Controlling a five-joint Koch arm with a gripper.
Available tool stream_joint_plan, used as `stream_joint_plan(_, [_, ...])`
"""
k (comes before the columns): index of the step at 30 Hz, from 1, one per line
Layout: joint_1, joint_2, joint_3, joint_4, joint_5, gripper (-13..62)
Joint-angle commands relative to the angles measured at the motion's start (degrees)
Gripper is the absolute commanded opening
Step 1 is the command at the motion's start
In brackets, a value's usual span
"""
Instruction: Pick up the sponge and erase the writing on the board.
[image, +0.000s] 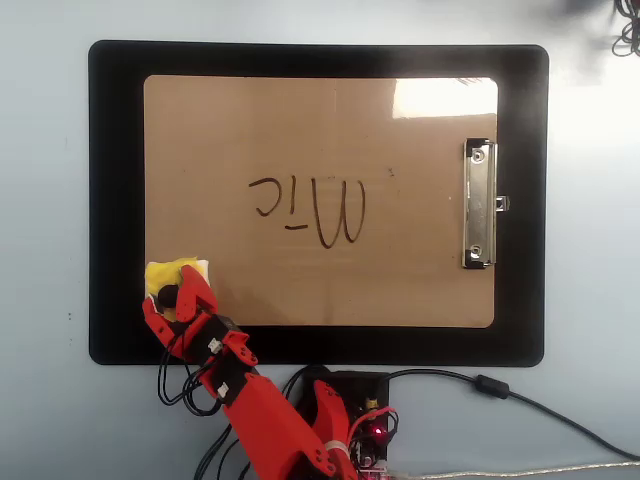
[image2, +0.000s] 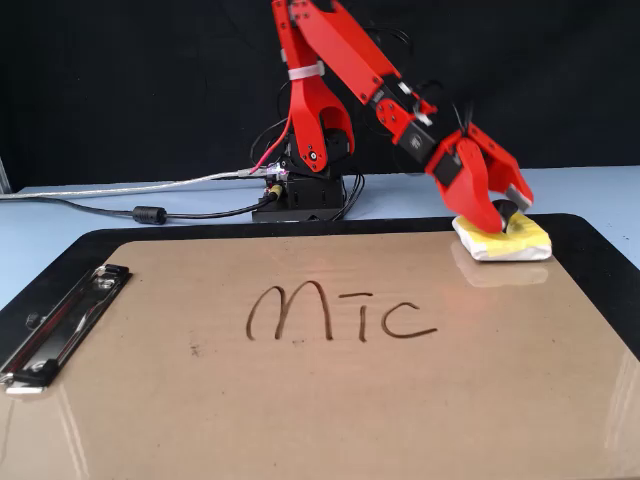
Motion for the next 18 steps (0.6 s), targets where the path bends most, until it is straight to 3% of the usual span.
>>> stream_joint_plan(1, [-1.4, 0.4, -1.1, -5.6, 0.4, 33.4])
stream_joint_plan(11, [-3.3, 0.1, 3.1, -5.6, 1.9, 32.3])
stream_joint_plan(18, [-0.7, 0.0, 3.4, -5.8, 3.3, 14.2])
